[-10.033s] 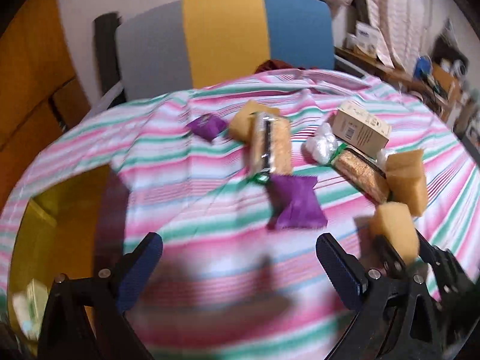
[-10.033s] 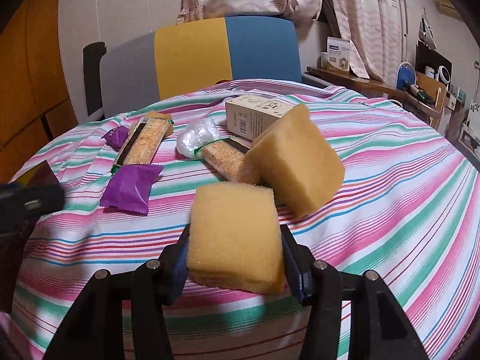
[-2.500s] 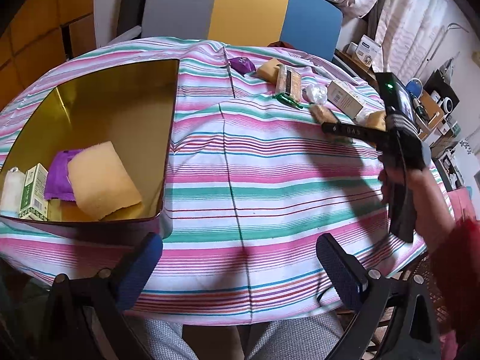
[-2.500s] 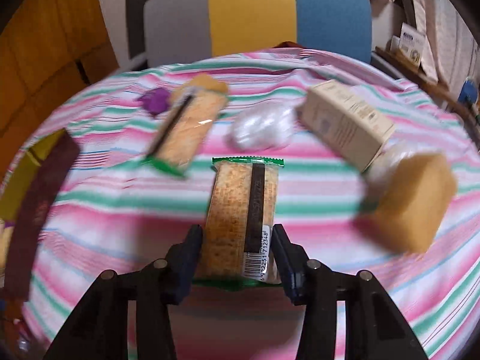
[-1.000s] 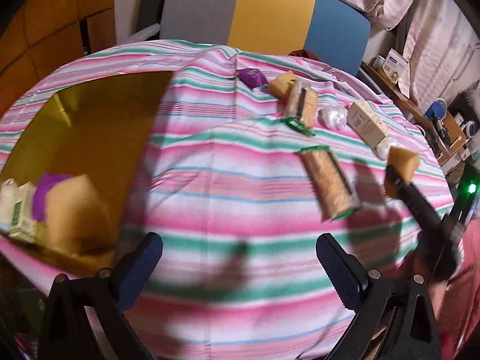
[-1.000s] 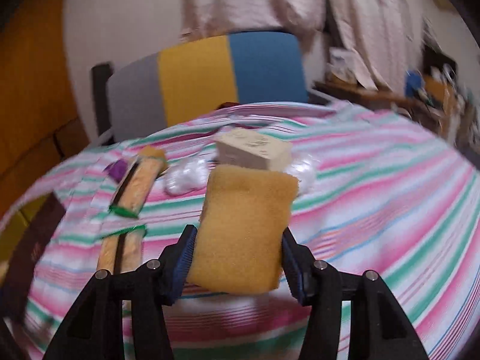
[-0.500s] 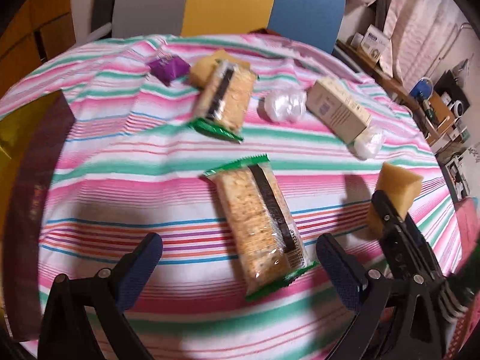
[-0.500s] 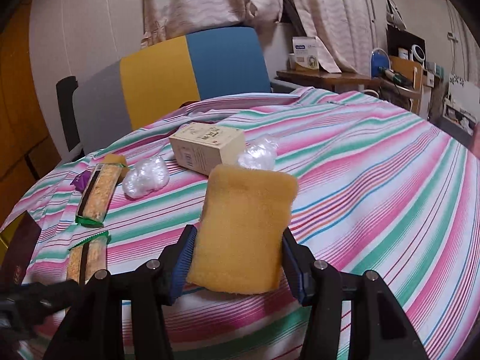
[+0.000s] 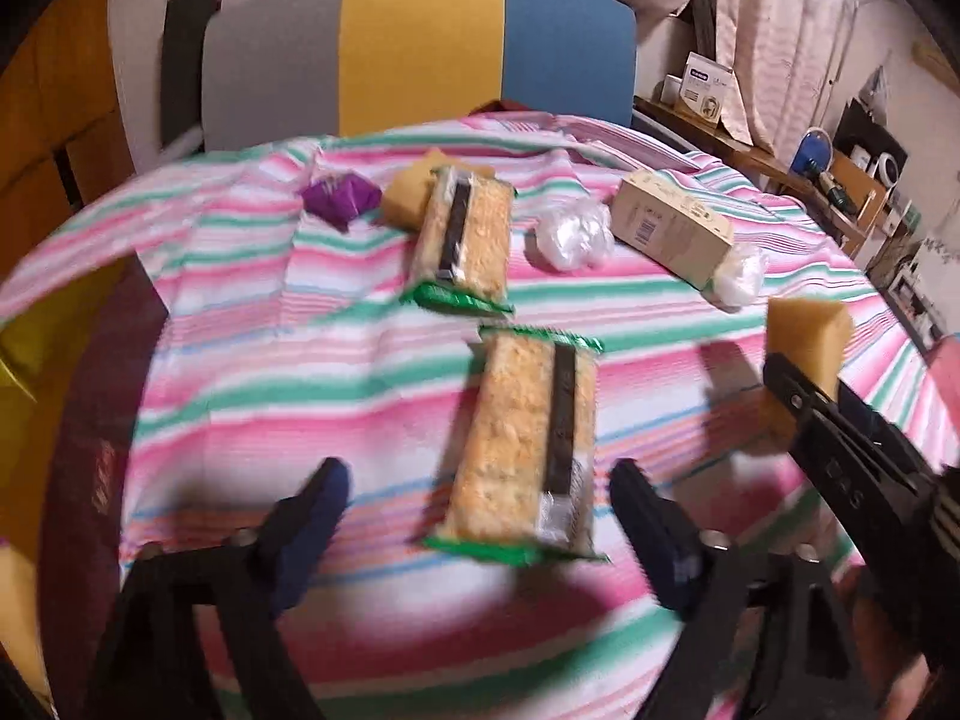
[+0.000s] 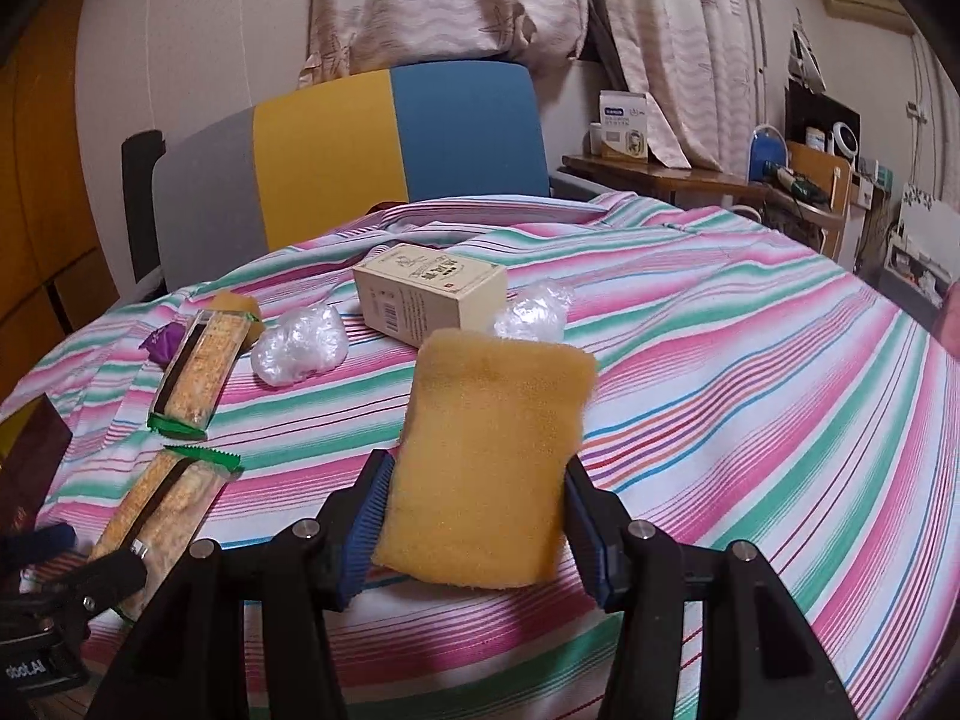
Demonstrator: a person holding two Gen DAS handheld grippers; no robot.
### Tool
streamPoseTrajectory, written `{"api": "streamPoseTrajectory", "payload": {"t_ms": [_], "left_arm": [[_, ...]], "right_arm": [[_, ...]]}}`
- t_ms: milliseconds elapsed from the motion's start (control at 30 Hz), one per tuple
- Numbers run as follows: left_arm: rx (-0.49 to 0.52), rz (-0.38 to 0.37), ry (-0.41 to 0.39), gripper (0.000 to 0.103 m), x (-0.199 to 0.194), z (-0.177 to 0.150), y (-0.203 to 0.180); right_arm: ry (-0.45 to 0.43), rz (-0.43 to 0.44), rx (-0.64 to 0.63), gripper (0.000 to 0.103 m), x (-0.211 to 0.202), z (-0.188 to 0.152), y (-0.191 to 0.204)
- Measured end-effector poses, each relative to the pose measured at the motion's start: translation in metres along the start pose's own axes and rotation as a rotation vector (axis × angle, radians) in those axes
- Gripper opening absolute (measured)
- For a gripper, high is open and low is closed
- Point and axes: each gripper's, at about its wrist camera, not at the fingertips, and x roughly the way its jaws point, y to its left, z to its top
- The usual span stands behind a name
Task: Organize objects
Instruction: 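Grasp the green-wrapped cracker packet with the left tool while the right tool holds the sponge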
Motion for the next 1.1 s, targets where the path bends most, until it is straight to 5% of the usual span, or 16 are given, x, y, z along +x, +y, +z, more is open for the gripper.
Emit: {"api": "streamPoseTrajectory", "payload": {"t_ms": [100, 233, 267, 633, 767, 833, 1100], "left_arm": [[0.085, 0.013, -0.036, 0.094, 0.006, 0.002, -0.009], [0.226, 0.041, -0.076, 0.058, 0.013, -0.004, -0.02], [0.252, 0.049, -0.068, 0.056, 0.017, -0.007, -0.021], [0.175, -0.004, -0.066, 0.054, 0.013, -0.017, -0.01], [0.133, 0.025, -0.056, 0.071, 0.015, -0.016, -0.003], [0.102, -0.038, -0.046, 0.059, 0.015, -0.016, 0.004], [0.092, -0.04, -0.077, 0.055, -0.004, -0.034, 0.007]], "right_arm": [[-0.005, -0.007, -0.026, 0.055, -0.001, 0.0, 0.005], [0.0, -0.014, -0.045, 0.055, 0.0, 0.0, 0.008], [-0.001, -0.015, -0.047, 0.055, 0.0, 0.0, 0.008], [-0.025, -0.02, -0.08, 0.055, -0.005, -0.001, 0.015], [-0.038, -0.018, -0.109, 0.055, -0.008, -0.001, 0.021], [-0.04, -0.017, -0.123, 0.055, -0.008, -0.001, 0.023], [-0.025, -0.02, -0.121, 0.055, -0.004, -0.002, 0.023]]}}
